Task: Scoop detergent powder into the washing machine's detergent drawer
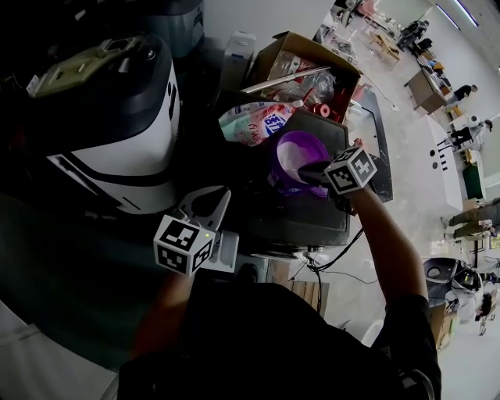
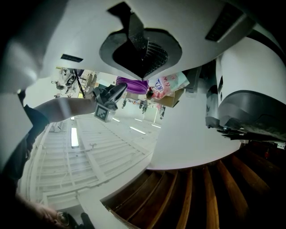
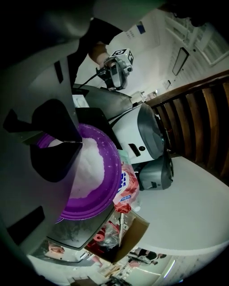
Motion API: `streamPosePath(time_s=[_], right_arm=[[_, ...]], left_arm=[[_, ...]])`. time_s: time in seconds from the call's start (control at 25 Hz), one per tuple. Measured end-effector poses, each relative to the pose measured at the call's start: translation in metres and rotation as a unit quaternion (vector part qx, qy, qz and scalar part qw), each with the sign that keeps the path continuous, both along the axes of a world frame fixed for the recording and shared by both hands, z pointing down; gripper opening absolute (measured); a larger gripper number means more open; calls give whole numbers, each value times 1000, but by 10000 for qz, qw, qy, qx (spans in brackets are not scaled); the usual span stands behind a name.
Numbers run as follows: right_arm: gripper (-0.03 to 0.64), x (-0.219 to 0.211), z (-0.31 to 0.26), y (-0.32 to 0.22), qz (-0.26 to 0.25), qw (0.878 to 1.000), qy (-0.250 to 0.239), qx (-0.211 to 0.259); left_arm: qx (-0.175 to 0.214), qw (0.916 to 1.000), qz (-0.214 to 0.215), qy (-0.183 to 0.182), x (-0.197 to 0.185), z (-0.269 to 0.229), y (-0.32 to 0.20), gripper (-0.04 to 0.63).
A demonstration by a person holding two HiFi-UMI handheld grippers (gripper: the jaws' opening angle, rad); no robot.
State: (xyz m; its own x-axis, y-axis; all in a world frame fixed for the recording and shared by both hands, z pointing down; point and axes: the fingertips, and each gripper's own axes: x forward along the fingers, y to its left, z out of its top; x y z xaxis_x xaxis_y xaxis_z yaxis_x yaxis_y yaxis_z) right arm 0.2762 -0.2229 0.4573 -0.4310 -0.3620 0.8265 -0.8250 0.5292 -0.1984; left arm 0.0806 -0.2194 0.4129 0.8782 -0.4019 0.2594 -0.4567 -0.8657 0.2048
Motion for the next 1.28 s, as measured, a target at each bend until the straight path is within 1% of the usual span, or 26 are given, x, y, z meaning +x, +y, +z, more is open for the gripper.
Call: streamPosePath(time_s=[0.2, 0.44, 0.72, 0.8, 0.92, 1.08, 1.28], right_arm=[[20, -4, -13, -5, 604, 9968, -460, 256], [20, -5, -26, -15, 1303, 9844, -950, 699], [20, -5, -33, -18, 2160, 9613, -1339, 1061], [20, -2, -34, -19, 2368, 9549, -1394, 1123], [20, 4, -37, -21, 2666, 9426, -1604, 1210], [20, 16, -42, -20, 2947, 9299, -1783, 1290], [20, 21, -49, -20, 2945, 9225, -2064, 1400]], left_arm=[[11, 10000, 79, -17, -10, 0, -1, 8], [72, 9996, 257, -77, -26, -3, -3, 8], [166, 9987, 455, -145, -48, -4, -7, 8], [172, 9987, 468, -140, -52, -4, -9, 8], [160, 9988, 456, -102, -55, -4, -11, 8], [116, 9990, 419, -93, -55, -3, -6, 8], [68, 9995, 292, -113, -50, 0, -2, 8]])
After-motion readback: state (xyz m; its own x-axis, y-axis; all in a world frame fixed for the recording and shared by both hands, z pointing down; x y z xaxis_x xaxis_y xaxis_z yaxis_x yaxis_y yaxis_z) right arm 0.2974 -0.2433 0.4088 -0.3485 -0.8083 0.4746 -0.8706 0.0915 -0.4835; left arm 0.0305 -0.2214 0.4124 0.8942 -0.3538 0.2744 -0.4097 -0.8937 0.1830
